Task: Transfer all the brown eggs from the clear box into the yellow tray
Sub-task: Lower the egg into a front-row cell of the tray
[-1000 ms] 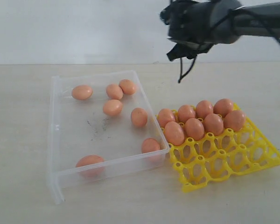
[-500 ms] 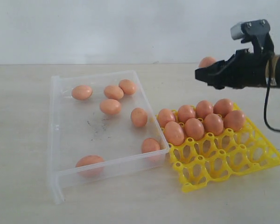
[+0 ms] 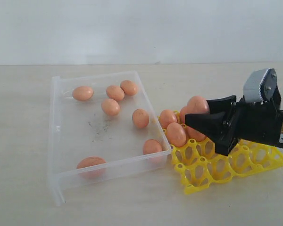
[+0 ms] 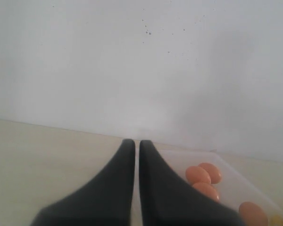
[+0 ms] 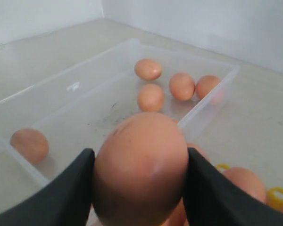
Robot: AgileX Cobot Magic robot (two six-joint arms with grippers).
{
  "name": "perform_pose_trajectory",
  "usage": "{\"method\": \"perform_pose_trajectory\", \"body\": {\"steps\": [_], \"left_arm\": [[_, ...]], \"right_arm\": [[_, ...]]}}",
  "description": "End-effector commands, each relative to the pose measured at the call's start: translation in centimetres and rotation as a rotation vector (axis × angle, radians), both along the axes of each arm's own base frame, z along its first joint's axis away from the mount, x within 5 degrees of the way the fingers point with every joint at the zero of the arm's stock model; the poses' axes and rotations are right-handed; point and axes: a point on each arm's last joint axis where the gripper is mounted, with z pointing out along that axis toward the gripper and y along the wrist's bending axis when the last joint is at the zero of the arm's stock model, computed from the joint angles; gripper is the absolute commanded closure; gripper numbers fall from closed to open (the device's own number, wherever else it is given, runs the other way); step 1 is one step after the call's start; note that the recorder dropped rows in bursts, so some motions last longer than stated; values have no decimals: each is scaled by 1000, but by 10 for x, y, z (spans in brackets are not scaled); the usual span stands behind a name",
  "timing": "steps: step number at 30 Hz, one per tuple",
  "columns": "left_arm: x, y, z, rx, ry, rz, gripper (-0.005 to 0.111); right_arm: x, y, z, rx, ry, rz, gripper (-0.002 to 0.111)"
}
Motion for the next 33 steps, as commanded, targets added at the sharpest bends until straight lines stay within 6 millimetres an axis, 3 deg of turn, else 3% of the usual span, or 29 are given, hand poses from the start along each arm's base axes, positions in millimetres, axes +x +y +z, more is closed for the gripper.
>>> {"method": "perform_pose_trajectory", "body": {"steps": [1, 5, 26, 29, 33], "left_arm": [[0, 0, 3, -19, -20, -1, 103], [0, 0, 3, -19, -20, -1, 103], [0, 0, 3, -19, -20, -1, 103], [0, 0, 3, -19, -20, -1, 103], [0, 0, 3, -19, -20, -1, 103]], "right_arm": [[-6, 0, -1, -39, 30, 51, 109], [-24, 5, -7, -61, 154, 231, 109], [-20, 1, -16, -140, 194, 168, 109], [-14, -5, -21, -174, 256, 63, 109], [-15, -1, -16, -116, 241, 94, 109]]}}
